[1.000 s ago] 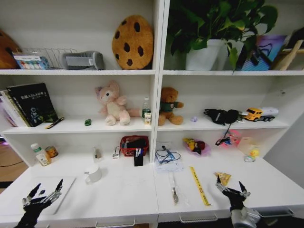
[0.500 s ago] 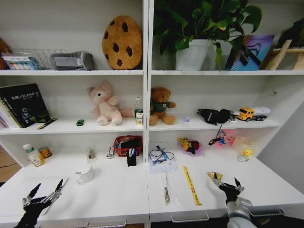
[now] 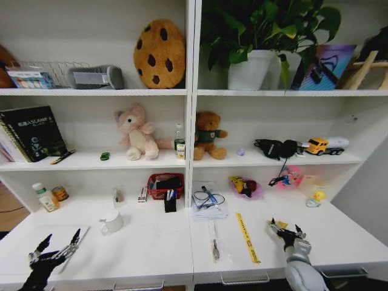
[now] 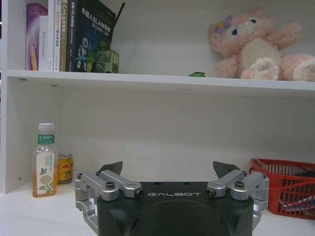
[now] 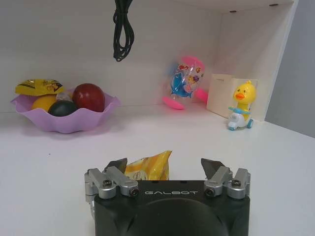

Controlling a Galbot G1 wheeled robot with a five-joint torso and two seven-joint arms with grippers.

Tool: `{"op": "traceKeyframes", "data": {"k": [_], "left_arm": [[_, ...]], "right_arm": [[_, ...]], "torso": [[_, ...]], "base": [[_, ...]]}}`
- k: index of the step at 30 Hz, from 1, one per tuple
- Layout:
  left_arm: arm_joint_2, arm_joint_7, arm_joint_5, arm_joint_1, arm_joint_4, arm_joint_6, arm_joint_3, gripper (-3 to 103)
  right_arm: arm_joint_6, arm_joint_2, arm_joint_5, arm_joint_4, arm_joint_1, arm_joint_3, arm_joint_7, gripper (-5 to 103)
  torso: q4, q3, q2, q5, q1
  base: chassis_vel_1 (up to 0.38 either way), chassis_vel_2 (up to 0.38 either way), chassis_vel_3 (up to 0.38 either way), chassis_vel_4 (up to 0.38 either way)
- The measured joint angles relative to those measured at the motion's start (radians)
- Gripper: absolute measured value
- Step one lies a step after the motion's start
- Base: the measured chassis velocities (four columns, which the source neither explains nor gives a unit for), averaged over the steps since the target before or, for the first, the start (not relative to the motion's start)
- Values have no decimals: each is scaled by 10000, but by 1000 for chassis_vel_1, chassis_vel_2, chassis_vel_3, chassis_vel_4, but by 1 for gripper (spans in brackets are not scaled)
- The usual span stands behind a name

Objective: Organize the objects on the table.

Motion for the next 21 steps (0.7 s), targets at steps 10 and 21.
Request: {"op": "traceKeyframes", "data": {"k": [10,21], "left_arm": [[0,0,0,0,0,0,0,100],[0,0,0,0,0,0,0,100]], "right_arm": [[53,35,6,-58,67,-76,-29,51],[102,-86,-55,183,76,-102,-57,7]], "torso": [[2,0,0,-1,0],[1,0,-1,0,1]], "base": [[0,0,0,0],[0,0,0,0]]}}
